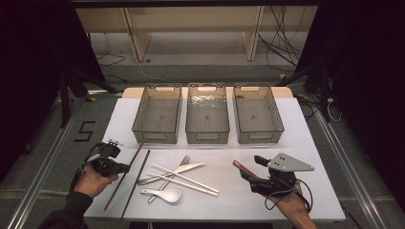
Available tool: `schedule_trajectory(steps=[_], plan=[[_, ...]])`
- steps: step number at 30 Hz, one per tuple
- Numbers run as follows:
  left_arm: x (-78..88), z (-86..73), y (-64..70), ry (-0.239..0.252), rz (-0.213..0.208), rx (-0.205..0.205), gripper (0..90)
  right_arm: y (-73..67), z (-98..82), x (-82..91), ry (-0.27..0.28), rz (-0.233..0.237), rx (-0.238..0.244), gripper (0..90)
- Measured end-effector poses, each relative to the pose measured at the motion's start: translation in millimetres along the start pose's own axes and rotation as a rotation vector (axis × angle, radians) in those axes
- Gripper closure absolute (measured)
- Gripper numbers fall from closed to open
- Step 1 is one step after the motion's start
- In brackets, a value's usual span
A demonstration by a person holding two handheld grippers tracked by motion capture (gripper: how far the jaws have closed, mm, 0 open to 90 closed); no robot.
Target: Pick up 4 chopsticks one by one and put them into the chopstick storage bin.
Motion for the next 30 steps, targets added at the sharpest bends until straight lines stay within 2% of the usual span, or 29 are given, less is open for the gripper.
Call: schedule_trajectory(steps=[4, 7, 11, 20, 30], plan=[[9.0, 7.9, 2.9, 0.069, -0.013, -0.004, 84.0, 0.1, 0.3, 0.4, 0.003, -0.004, 0.005, 32.8], [19.1, 16.5, 6.9, 0.149, -0.035, -0.013, 84.0, 0.1, 0.8, 0.8, 0.007, -0.004, 0.005, 32.8], [29.7, 28.1, 8.4, 0.229, -0.034, -0.016, 84.0, 0.1, 1.0, 0.6, 0.009, -0.004, 0.008, 32.8], [37.7, 45.8, 2.0, 0.276, -0.048, -0.008, 83.9, 0.4, 1.6, 1.6, 0.017, -0.002, 0.001, 32.7], [55.0, 83.7, 2.7, 0.367, -0.078, -0.012, 83.9, 0.4, 2.2, 1.8, 0.024, 0.000, -0.004, 32.7]])
Point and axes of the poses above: each handheld gripper's, and its own axes: x roughly backward along the jaws, z roughly out of its top, y roughly to its right, the point moved 7 cm from there along -x, roughly forward along the jaws, and after that the axes turned 3 degrees about z, right-handed, at the moved point
